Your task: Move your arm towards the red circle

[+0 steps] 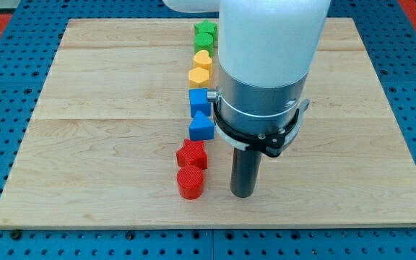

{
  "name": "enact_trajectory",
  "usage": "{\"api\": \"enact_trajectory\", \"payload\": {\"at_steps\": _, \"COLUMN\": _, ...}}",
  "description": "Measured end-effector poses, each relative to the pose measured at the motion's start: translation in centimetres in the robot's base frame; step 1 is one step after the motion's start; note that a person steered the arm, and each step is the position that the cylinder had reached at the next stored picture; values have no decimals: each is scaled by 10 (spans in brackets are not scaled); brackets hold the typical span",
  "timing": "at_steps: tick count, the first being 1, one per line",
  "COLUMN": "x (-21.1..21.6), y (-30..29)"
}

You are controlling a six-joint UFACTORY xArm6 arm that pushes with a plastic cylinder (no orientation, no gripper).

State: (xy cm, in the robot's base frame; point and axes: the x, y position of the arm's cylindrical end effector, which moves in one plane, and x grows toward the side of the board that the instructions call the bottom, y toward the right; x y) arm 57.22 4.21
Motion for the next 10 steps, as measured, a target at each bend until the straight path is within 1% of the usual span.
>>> {"api": "enact_trajectory", "payload": {"at_steps": 2, "x": 0, "y": 3}}
{"api": "enact_trajectory", "payload": {"at_steps": 3, "x": 0, "y": 14}}
{"api": "enact_trajectory", "payload": {"at_steps": 4, "x": 30, "y": 7}}
{"api": "enact_trajectory", "payload": {"at_steps": 5, "x": 39, "y": 7}}
{"api": "enact_trajectory", "payload": {"at_steps": 6, "x": 35, "y": 6}}
{"api": "enact_trajectory", "payload": {"at_steps": 7, "x": 26, "y": -22}}
{"api": "enact_trajectory", "payload": {"at_steps": 8, "x": 24, "y": -30}}
{"api": "enact_trajectory", "payload": {"at_steps": 10, "x": 24, "y": -24}}
